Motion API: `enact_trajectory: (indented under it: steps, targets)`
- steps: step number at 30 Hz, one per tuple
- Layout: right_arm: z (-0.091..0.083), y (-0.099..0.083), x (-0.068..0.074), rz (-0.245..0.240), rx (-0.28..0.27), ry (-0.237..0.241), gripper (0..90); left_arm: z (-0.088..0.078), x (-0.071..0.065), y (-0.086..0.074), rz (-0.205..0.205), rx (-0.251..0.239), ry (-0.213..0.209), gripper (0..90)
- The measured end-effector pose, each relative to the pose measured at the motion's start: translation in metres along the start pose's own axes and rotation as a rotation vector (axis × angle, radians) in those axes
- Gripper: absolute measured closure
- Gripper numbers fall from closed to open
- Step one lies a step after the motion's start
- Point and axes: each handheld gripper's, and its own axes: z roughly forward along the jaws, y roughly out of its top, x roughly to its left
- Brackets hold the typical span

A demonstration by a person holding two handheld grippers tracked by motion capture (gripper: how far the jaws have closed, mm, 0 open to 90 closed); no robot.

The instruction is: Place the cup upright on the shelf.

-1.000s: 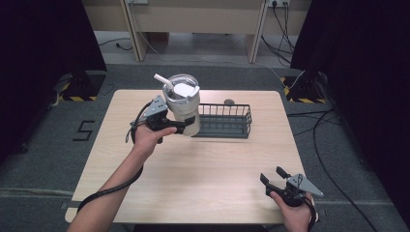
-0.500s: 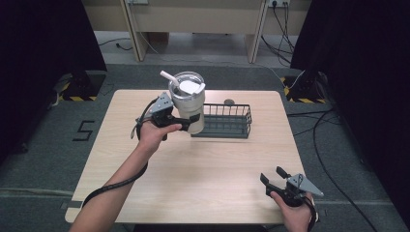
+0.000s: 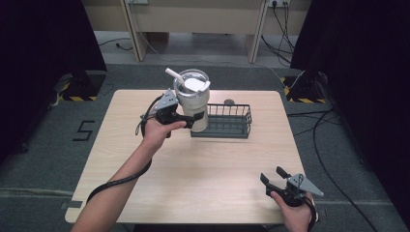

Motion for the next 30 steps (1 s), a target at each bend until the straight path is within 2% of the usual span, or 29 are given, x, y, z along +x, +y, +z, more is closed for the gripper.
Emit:
enact_trajectory:
  steps: [14, 30]
  targets:
    - [0.000, 0.000, 0.000, 0.003, -0.002, 0.002, 27.1, 0.015, -0.001, 0.009, 0.008, 0.003, -0.014, 10.7]
    - [0.000, 0.000, -0.001, -0.004, -0.006, 0.000, 27.1, 0.031, 0.001, 0.012, 0.006, 0.015, -0.020, 10.7]
